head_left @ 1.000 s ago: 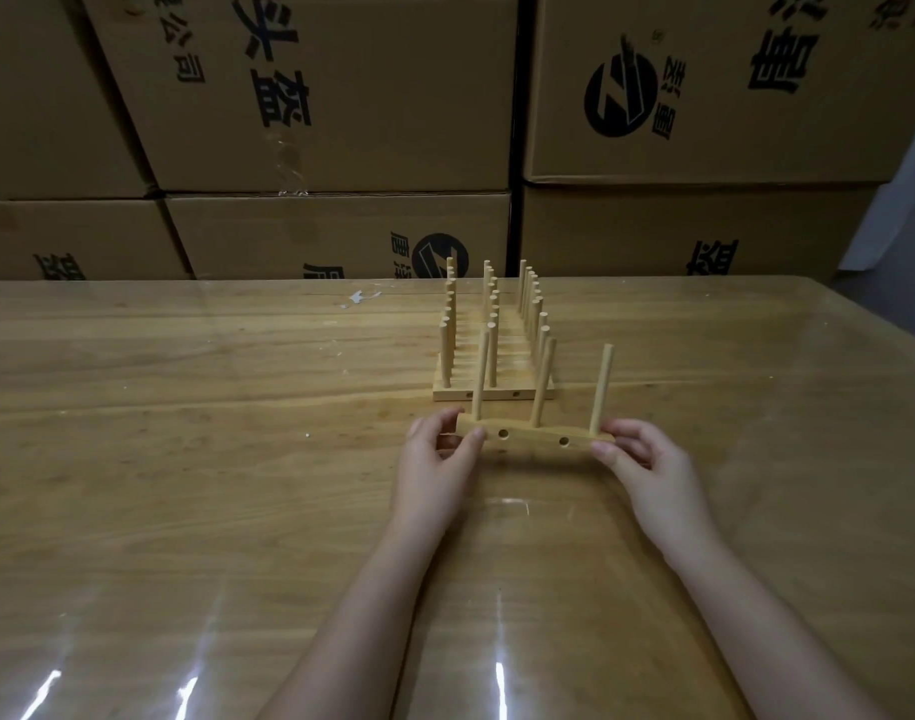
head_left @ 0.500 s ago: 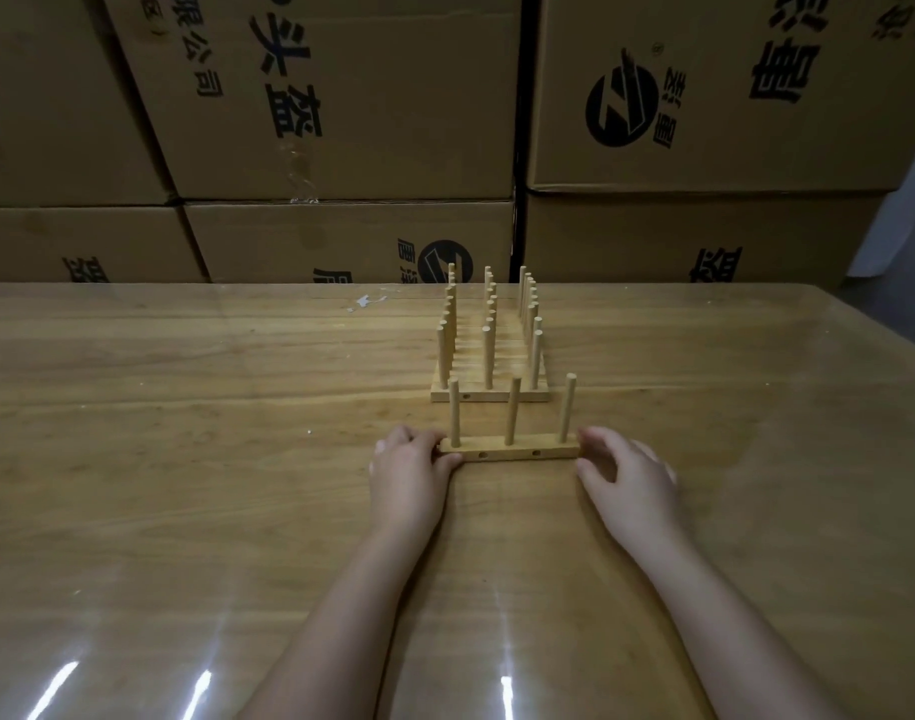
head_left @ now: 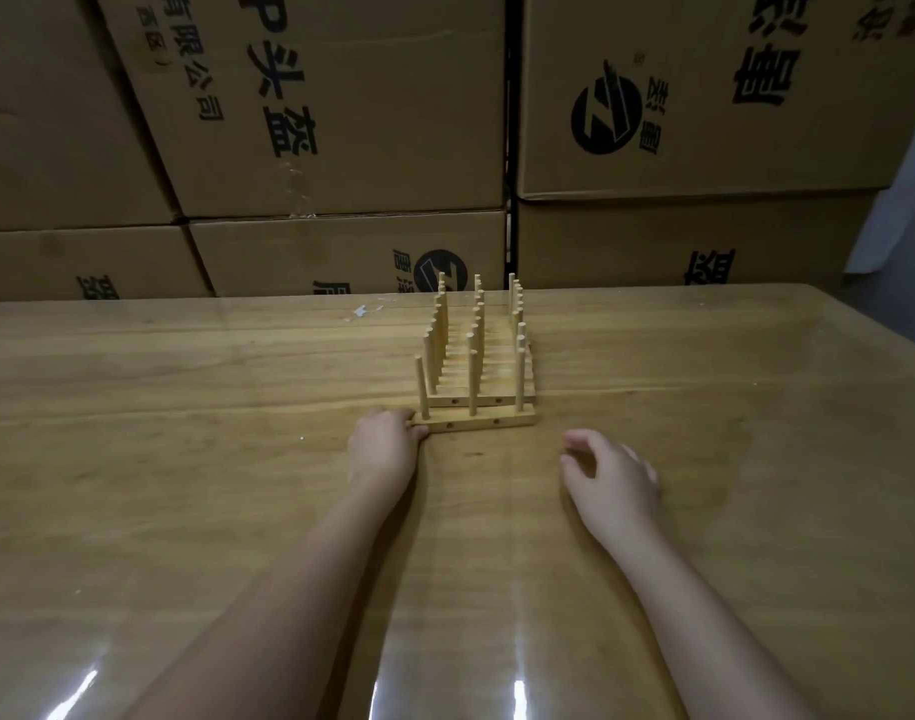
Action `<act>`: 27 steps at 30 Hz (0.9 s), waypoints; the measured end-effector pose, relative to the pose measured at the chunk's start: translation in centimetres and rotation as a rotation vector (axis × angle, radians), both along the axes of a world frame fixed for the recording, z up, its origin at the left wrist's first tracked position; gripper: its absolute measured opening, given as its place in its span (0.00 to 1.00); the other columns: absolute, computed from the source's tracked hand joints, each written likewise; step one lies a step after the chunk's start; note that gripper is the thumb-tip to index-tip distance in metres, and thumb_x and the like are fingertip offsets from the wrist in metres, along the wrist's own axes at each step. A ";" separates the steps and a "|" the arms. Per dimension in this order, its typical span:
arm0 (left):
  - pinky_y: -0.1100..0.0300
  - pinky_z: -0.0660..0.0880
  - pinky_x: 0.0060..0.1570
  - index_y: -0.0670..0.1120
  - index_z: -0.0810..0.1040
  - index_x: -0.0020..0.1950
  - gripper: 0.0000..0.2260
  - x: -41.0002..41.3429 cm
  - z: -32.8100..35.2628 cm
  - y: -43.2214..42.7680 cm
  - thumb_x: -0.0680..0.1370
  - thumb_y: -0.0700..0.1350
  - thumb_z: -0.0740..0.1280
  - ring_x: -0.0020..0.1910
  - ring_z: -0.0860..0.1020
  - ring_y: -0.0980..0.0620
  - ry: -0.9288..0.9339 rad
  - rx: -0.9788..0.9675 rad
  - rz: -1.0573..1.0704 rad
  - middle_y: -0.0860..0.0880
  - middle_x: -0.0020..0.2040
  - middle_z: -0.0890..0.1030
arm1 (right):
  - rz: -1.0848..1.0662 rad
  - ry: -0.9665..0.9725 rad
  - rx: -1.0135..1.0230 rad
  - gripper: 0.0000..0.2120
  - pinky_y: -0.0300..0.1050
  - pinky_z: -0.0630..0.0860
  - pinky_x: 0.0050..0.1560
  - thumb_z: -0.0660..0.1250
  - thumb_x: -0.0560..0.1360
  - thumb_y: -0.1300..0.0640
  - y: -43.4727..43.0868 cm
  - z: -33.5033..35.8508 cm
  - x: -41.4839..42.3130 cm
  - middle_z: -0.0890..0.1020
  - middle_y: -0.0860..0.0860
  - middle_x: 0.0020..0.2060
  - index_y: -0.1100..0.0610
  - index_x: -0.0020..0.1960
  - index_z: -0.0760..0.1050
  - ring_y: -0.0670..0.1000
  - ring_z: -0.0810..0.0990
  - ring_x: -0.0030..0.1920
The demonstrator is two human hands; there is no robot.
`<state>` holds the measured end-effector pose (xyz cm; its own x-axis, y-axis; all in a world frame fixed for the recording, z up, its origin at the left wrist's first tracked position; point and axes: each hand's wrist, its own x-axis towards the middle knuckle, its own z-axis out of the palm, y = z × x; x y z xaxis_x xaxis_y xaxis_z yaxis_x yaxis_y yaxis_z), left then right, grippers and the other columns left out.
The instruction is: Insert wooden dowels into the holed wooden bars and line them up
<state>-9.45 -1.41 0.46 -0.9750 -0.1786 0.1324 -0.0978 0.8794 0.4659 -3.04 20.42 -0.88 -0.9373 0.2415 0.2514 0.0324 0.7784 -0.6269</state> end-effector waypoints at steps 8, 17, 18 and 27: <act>0.53 0.71 0.55 0.44 0.77 0.63 0.15 -1.5 -0.4 0.6 0.81 0.50 0.62 0.59 0.74 0.41 0.031 -0.041 -0.008 0.41 0.57 0.76 | -0.001 0.033 -0.083 0.09 0.45 0.58 0.65 0.62 0.77 0.54 0.1 0.3 0.3 0.80 0.42 0.52 0.47 0.55 0.76 0.46 0.73 0.57; 0.54 0.75 0.49 0.47 0.80 0.59 0.15 -2.2 -0.2 0.2 0.80 0.54 0.62 0.57 0.75 0.44 0.025 -0.091 0.016 0.45 0.57 0.79 | 0.000 0.030 -0.080 0.08 0.47 0.60 0.66 0.62 0.77 0.54 0.1 0.5 0.6 0.79 0.41 0.49 0.47 0.55 0.77 0.43 0.70 0.52; 0.54 0.75 0.48 0.47 0.80 0.59 0.15 -2.2 -0.2 0.2 0.80 0.55 0.61 0.57 0.76 0.44 0.026 -0.085 0.017 0.46 0.57 0.79 | -0.001 0.028 -0.086 0.08 0.47 0.61 0.66 0.62 0.77 0.54 0.1 0.6 0.6 0.79 0.41 0.49 0.47 0.54 0.77 0.42 0.69 0.50; 0.53 0.75 0.55 0.44 0.76 0.64 0.16 -0.5 0.5 0.3 0.80 0.50 0.62 0.57 0.75 0.46 0.010 0.060 -0.047 0.45 0.59 0.77 | -0.013 0.042 -0.122 0.08 0.48 0.64 0.65 0.62 0.77 0.53 0.2 0.6 0.7 0.72 0.37 0.41 0.47 0.53 0.77 0.40 0.64 0.48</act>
